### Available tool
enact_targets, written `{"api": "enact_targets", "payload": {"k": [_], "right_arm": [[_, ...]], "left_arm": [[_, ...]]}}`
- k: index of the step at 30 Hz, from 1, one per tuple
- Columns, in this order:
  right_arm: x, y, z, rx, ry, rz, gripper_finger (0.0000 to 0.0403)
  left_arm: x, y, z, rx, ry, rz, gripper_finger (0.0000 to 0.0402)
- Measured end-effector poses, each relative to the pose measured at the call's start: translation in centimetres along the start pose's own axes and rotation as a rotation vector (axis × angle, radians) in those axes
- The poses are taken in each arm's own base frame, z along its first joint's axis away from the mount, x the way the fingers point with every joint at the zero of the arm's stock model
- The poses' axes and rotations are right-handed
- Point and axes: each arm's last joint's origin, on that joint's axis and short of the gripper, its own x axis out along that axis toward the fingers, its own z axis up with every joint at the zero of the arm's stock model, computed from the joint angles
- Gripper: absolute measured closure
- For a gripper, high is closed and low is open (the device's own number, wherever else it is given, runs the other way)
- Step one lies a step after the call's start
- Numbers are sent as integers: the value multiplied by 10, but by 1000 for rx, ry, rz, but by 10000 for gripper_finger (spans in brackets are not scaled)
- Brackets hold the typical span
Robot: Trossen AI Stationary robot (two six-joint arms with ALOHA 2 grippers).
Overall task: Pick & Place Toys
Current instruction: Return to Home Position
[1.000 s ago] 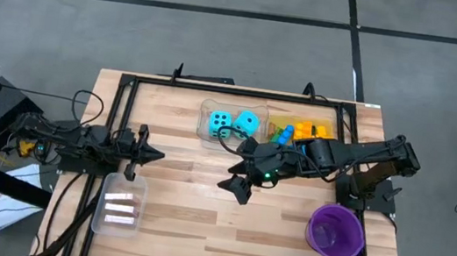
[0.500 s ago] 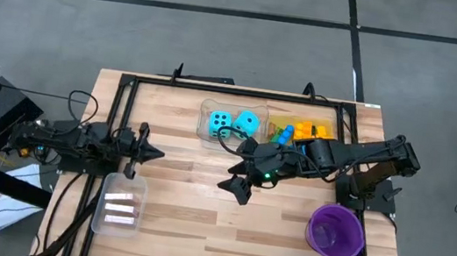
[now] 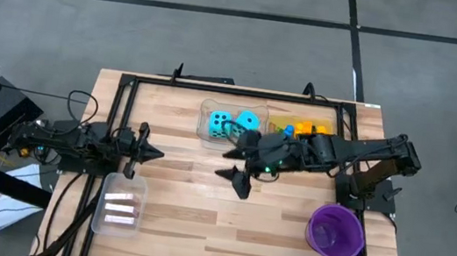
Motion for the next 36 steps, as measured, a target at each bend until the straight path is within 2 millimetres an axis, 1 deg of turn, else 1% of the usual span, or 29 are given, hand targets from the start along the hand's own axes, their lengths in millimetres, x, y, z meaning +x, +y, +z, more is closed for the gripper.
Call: {"api": "enact_targets", "payload": {"k": [3, 5, 8, 12, 13, 14, 17, 18, 21, 23, 27, 32, 36], "right_arm": [[2, -8, 9, -82, -44, -13, 172], [3, -14, 14, -126, -65, -25, 209], [4, -21, 20, -192, -96, -39, 278], [4, -26, 23, -285, -98, -51, 377], [4, -27, 23, -304, -99, -53, 389], [2, -27, 24, -319, -100, -53, 393], [-12, -28, 24, -330, -137, -41, 386], [-18, -30, 21, -331, -148, -37, 388], [-36, -39, 6, -321, -207, -17, 400], [-52, -48, -9, -297, -260, 1, 398], [-80, -69, -46, -256, -359, 42, 401], [-99, -92, -98, -253, -408, 87, 402], [-104, -110, -136, -246, -410, 101, 402]], "left_arm": [[0, 0, 3, 0, -29, -4, 401], [0, 0, 3, 0, -29, -4, 401], [0, 0, 3, 0, -31, -3, 401], [0, 0, 3, 0, -35, -1, 401], [0, 0, 3, 0, -35, -1, 401], [0, 0, 3, 0, -35, -1, 401], [0, 0, 3, 0, -36, 2, 401], [0, 0, 3, 0, -36, 2, 401], [0, 0, 3, -1, -36, 2, 401], [0, 0, 3, -1, -36, 2, 401], [0, 0, 3, -1, -36, 1, 401], [0, 0, 3, -1, -36, 1, 401], [0, 0, 3, -1, -36, 1, 401]]}}
